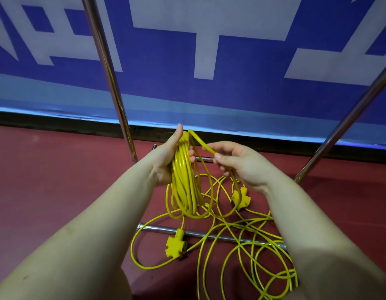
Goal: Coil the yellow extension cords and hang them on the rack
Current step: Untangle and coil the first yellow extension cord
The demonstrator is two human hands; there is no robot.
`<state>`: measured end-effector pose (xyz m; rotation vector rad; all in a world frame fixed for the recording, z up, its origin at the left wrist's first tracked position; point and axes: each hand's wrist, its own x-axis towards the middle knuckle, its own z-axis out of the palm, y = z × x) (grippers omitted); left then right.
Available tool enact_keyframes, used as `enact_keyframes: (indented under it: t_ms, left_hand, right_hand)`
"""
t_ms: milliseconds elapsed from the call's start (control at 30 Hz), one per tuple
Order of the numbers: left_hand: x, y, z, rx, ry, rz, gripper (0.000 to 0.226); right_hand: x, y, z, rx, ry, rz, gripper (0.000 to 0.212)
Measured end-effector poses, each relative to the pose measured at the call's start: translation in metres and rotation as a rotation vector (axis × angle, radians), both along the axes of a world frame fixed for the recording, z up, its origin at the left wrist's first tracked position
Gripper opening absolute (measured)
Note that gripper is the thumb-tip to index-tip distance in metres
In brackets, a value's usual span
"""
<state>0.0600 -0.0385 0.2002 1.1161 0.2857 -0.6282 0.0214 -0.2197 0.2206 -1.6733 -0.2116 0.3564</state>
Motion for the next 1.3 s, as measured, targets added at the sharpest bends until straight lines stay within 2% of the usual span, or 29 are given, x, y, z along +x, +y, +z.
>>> enact_keyframes:
  t_ms: [167,333,467,533,600,667,700,767,833,967,1033,1167,1267,1300]
  left_hand:
    - [0.001,-0.001,-0.003,0.029,-0.018,-0.01,0.052]
    - [0.004,-0.001,-0.002,-0.028,0.005,0.048,0.035]
    - [0.01,0.003,-0.001,-0.08,0.016,0.118,0.039]
    - [0.013,0.008,-0.001,-0.099,-0.017,0.169,0.042]
    - [0.017,0.013,0.0,-0.128,-0.034,0.244,0.041]
    - [0.017,0.016,0.002,-0.111,-0.049,0.322,0.031]
    - [0.017,0.017,0.001,-0.076,-0.066,0.344,0.023]
    - [0.017,0.019,-0.002,0.008,-0.111,0.353,0.012]
    - [0.016,0.021,-0.004,0.08,-0.18,0.346,0.008]
    - [0.006,0.017,-0.001,0.282,-0.402,0.231,0.018]
    - [-0.003,0.011,0.002,0.376,-0.479,0.115,0.02]
    - [-0.017,-0.001,0.004,0.374,-0.526,-0.06,0.021]
    - [-0.02,-0.009,0.0,0.359,-0.507,-0.109,0.031]
    - [-0.02,-0.011,-0.002,0.357,-0.503,-0.122,0.028]
  right_hand:
    - [-0.002,0.002,-0.001,-0.169,-0.043,0.083,0.033]
    - [-0.005,0.004,0.001,-0.238,-0.088,0.059,0.027]
    - [-0.004,0.0,0.002,-0.257,0.037,0.073,0.012]
    - [-0.006,-0.005,0.002,-0.404,0.122,0.171,0.016]
    - [-0.009,-0.01,0.0,-0.68,0.16,0.297,0.021]
    - [-0.008,-0.015,-0.006,-0.87,0.196,0.344,0.02]
    - [-0.007,-0.017,-0.007,-0.876,0.232,0.317,0.019]
    - [-0.005,-0.021,-0.004,-0.787,0.296,0.19,0.017]
    - [-0.002,-0.024,0.002,-0.58,0.322,-0.012,0.013]
    - [0.004,-0.019,0.012,0.189,0.489,-0.361,0.015]
    - [0.007,-0.014,0.014,0.446,0.555,-0.467,0.017]
    - [0.01,-0.007,0.008,0.746,0.647,-0.636,0.017]
    - [0.011,-0.002,0.003,0.837,0.666,-0.679,0.015]
    - [0.011,-0.001,0.003,0.862,0.669,-0.684,0.015]
